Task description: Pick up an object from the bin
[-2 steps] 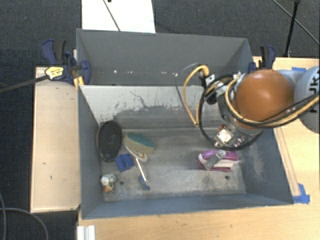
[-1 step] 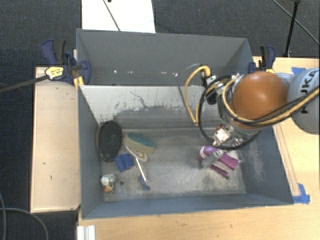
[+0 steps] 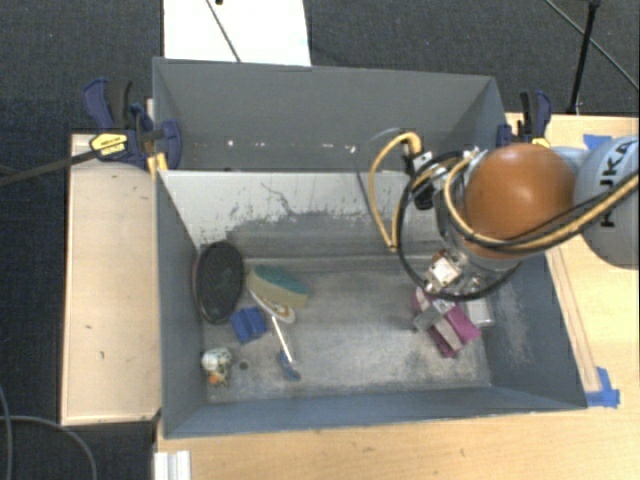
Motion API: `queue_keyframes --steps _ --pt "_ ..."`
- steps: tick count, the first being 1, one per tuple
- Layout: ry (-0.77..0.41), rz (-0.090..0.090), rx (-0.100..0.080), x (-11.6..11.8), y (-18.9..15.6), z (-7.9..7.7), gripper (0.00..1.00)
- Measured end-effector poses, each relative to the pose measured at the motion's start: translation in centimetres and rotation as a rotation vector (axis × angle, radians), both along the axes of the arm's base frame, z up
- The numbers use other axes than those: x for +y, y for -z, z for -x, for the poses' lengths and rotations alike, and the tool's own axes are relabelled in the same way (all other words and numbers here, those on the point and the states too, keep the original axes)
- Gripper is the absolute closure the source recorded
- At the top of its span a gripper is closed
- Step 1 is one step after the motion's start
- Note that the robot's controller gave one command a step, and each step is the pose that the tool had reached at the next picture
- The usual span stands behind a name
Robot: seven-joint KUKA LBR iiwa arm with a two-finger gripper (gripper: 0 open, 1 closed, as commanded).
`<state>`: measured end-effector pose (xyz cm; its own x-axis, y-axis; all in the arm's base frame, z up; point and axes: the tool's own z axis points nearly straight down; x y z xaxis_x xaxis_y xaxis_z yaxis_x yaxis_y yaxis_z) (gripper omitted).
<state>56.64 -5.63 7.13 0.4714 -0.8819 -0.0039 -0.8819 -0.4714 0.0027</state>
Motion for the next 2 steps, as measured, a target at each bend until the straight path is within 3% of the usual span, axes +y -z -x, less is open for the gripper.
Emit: queue_keyframes --steps 1,2 --pt "-0.063 0.002 -0.011 -0.3 -12.0 0.2 1.0" --pt "-0.045 0.002 -0.013 -0.9 -19.5 -1.3 1.0"
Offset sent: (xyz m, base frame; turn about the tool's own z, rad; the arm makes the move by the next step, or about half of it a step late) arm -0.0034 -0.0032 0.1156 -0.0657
